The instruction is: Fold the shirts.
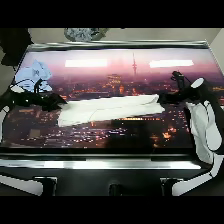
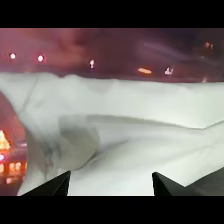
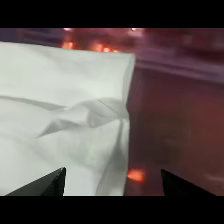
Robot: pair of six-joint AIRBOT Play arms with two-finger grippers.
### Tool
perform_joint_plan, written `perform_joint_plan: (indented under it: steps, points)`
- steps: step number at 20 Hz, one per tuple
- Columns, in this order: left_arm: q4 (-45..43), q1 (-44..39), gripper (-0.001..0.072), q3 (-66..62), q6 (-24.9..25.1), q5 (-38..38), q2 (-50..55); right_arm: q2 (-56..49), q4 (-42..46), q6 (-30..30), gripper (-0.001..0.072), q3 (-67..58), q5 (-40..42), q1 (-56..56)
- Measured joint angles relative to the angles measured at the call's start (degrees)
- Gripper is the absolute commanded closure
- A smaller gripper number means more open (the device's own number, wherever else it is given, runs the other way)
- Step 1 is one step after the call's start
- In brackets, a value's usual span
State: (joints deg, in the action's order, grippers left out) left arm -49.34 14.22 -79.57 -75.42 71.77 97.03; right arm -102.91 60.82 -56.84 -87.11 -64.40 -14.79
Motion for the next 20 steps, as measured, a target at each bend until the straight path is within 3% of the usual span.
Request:
perform_joint_plan:
  steps: [4,5,6,7,8,9,10,11,12,16,20]
  points:
    - [0.13,-0.48,0.0103,-0.96,0.0,2.47,-3.63,-3.54,-6.16,-0.2,0.0016,0.0,-2.54,-1.53]
    - [0.09,-1.03,0.0103,-1.05,0.02,2.86,-4.72,-4.42,-8.2,-0.39,0.0071,-0.07,-2.8,-1.57]
    - [0.11,-1.66,0.0103,-1.11,0.09,3.1,-5.81,-5.38,-9.6,-0.7,0.0253,-0.2,-3.04,-1.29]
    - [0.22,-2.4,0.0105,-1.18,0.2,3.34,-6.84,-6.25,-10.29,-1.18,0.0631,-0.15,-3.26,-0.76]
    - [0.17,-3.3,0.0107,-1.2,0.22,3.39,-7.78,-6.97,-10.62,-1.77,0.0671,0.07,-3.63,-0.37]
    - [0.17,-4.24,0.0113,-1.25,0.26,3.43,-8.55,-7.3,-10.97,-2.32,0.0673,0.04,-4.0,-0.07]
    - [0.2,-5.44,0.0265,-1.27,0.39,3.52,-9.14,-7.37,-11.45,-2.14,0.0674,0.0,-4.04,0.31]
    - [0.2,-6.84,0.0582,-1.2,0.37,3.45,-9.42,-7.19,-12.26,-1.6,0.0674,0.07,-4.22,0.52]
    - [0.13,-8.35,0.0663,-0.96,0.37,3.21,-9.55,-6.49,-12.52,-0.76,0.0674,0.09,-4.92,0.68]
    - [1.2,-17.55,0.0663,2.36,0.42,-4.46,-9.33,1.29,-16.02,1.38,0.0674,0.02,-8.28,0.98]
    - [9.11,-29.57,0.0664,4.94,0.42,-15.61,-5.46,12.79,-16.17,1.75,0.0673,0.0,-13.4,2.14]
